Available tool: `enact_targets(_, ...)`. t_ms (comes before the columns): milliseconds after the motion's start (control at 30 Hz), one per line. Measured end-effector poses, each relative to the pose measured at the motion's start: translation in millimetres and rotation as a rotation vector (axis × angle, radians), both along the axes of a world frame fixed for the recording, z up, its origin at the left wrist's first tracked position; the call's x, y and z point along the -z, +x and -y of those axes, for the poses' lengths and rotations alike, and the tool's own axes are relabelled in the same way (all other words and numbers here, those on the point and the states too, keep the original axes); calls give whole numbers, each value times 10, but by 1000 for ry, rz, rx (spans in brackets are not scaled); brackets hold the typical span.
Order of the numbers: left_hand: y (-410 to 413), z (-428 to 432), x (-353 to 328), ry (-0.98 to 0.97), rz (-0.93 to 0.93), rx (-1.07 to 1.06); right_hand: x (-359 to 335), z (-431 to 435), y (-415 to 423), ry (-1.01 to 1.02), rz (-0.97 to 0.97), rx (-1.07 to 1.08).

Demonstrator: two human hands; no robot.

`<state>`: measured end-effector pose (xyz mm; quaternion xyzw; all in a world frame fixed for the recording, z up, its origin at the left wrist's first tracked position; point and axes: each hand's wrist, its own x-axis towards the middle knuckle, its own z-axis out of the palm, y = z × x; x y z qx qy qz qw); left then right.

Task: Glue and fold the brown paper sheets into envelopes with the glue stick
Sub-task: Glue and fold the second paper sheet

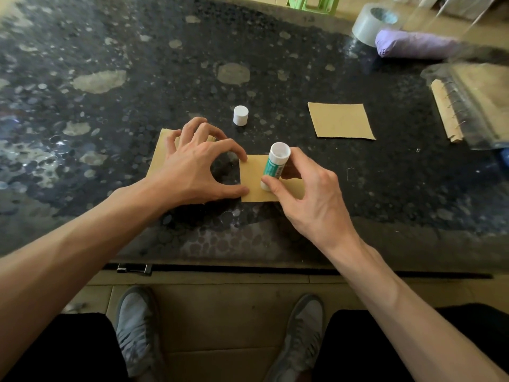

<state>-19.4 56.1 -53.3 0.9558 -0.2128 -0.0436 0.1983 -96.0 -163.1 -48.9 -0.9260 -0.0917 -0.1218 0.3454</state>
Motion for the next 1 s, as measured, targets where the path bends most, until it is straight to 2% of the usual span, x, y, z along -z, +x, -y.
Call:
enact_targets(467, -7, 6, -2, -16, -4, -9, 7, 89, -24, 111, -31, 43)
enact_targets(1000, 3, -3, 12, -17, -21, 4, -5, 162, -54, 76, -26, 63)
